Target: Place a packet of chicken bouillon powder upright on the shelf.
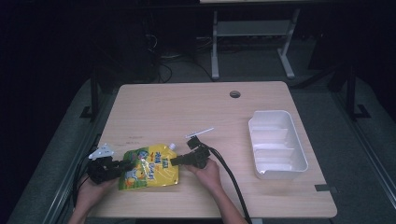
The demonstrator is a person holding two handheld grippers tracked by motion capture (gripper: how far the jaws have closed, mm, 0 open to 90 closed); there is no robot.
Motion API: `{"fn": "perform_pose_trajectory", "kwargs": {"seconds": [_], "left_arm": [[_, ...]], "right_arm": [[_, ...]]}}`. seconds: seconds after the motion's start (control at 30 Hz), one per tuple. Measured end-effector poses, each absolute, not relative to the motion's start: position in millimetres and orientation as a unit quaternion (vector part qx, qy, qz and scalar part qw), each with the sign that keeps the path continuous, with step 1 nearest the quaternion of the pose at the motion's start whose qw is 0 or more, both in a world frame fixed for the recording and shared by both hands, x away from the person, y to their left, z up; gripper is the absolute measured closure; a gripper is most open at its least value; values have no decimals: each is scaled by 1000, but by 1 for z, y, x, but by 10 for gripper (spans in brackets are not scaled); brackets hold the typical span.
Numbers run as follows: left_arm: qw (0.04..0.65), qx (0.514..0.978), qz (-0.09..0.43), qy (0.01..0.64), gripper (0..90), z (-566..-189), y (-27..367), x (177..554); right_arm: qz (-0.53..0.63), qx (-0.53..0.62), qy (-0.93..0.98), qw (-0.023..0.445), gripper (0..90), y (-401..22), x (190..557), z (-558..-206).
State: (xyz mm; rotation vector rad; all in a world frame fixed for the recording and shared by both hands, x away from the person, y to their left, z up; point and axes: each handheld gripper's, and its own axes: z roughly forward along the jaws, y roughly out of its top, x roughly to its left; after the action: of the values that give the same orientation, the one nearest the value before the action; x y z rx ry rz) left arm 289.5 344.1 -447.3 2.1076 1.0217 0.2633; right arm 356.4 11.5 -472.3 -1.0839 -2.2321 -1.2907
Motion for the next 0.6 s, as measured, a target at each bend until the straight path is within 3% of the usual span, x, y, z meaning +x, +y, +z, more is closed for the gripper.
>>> {"fn": "perform_pose_trajectory", "kwargs": {"seconds": [0.1, 0.2, 0.33, 0.6], "left_arm": [[381, 828, 105, 398, 711, -447, 343, 289], [378, 831, 106, 395, 690, -446, 341, 289], [388, 827, 101, 393, 557, -444, 338, 290], [429, 821, 81, 369, 394, -433, 321, 287]], "right_arm": [[-466, -372, -785, 172, 872, 11, 356, -468], [-465, -363, -789, 169, 890, 12, 355, -465], [-470, -342, -797, 164, 899, 6, 353, -453], [-464, -308, -820, 130, 900, -13, 349, -416]]}}
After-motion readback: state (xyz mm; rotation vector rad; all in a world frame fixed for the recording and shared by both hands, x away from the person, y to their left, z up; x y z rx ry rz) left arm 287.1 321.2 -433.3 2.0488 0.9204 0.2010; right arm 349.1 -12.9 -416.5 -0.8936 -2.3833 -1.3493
